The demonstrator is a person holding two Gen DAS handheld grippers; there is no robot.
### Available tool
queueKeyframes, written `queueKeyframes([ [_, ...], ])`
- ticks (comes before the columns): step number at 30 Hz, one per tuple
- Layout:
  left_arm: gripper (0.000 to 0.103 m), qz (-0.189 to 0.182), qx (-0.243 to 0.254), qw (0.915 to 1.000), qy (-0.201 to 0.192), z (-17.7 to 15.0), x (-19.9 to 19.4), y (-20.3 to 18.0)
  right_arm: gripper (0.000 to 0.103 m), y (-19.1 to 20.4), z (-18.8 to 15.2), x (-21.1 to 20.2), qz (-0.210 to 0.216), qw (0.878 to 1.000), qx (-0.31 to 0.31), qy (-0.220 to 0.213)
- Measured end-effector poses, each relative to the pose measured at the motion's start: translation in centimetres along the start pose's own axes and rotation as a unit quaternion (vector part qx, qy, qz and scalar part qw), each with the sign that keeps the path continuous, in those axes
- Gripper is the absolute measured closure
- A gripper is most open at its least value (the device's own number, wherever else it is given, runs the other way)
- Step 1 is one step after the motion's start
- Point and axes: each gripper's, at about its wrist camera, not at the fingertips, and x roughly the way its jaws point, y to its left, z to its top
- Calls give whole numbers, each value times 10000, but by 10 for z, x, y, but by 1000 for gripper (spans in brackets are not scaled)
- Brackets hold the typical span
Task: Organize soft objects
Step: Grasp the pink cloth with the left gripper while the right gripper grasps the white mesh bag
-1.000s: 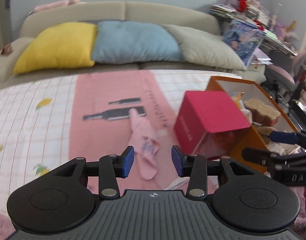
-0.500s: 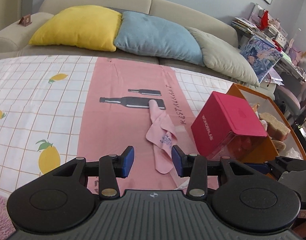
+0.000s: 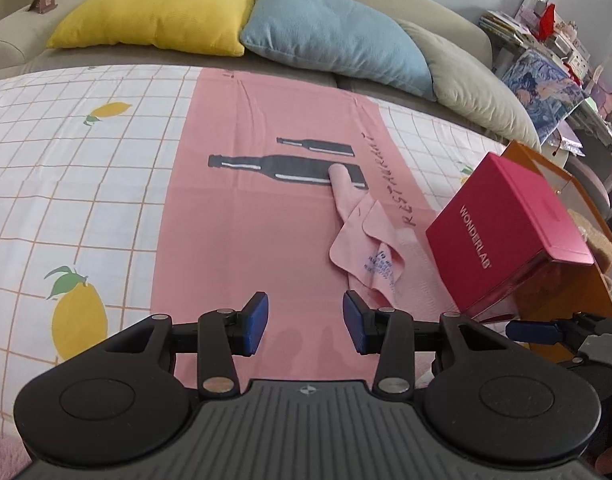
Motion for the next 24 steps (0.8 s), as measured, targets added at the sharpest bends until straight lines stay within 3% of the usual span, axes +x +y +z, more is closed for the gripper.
queueKeyframes([
  [8,54,10,-19,10000,7,-3,16,3,14,-10,-1,25,-63,9989,448,103],
  [13,54,-1,7,9999,-109,-5,15,3,19,-3,-5,30,-12,9996,286,68],
  [19,44,-13,100,9999,-96,-6,16,0,33,2,-7,27,130,9998,15,-143],
  [24,44,-5,372,9993,-51,-7,18,-10,61,7,-8,23,265,9989,-236,-304],
])
